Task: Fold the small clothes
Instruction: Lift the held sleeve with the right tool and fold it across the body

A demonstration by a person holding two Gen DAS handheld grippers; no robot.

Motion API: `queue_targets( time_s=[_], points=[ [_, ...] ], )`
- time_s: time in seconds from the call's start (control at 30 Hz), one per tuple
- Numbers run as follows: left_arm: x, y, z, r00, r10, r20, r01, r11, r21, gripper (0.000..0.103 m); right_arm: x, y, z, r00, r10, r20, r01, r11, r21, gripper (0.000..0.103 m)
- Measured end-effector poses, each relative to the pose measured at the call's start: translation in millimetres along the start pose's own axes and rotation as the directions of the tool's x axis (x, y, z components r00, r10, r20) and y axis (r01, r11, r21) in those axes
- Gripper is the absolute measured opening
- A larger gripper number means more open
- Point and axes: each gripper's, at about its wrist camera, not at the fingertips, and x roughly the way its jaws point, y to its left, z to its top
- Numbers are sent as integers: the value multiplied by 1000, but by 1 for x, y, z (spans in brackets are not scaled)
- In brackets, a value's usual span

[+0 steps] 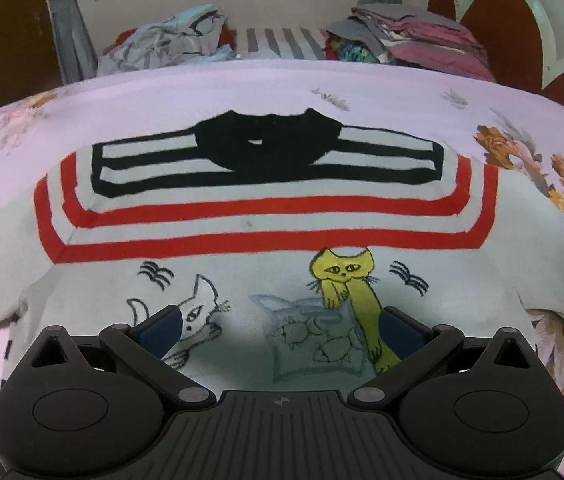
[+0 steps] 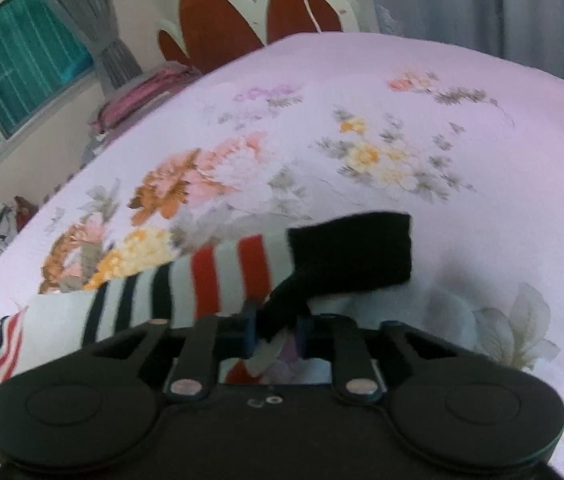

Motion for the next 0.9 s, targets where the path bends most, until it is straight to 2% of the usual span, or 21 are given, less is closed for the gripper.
queue_targets(
  time_s=[0.17, 0.23, 0.37, 0.53, 0.7, 0.8, 0.87, 0.9],
  points=[
    [-1, 10, 2, 999, -32, -21, 31, 999, -40, 103, -23, 43, 6, 993, 94, 74, -84, 988, -130, 10],
    [-4, 16, 1, 1000, -29, -5, 28, 999, -44, 103, -32, 66, 5, 985, 151, 85, -133, 973, -188, 9],
    [-15, 28, 1, 998, 5, 65, -5, 1000, -4, 103, -46, 124, -8, 957, 286, 50, -260, 921, -290, 9],
    [-18, 58, 3, 996, -10, 89, 14, 999, -46, 103, -50, 193, -41, 911, 409, -55, -399, 841, -364, 9],
    [-14, 86, 3, 997, -12, 72, 19, 995, -100, 103, -39, 257, -95, 864, 456, -215, -503, 759, -412, 10],
    [-6, 97, 4, 998, -54, 30, 58, 988, -141, 103, -21, 287, -125, 831, 440, -341, -553, 723, -415, 21],
    [0, 101, 5, 997, -75, 17, 77, 983, -169, 103, -19, 295, -136, 826, 420, -376, -556, 722, -413, 29],
    [2, 100, 5, 996, -87, 16, 89, 980, -176, 103, -21, 293, -136, 823, 424, -379, -559, 721, -409, 38]
  ],
)
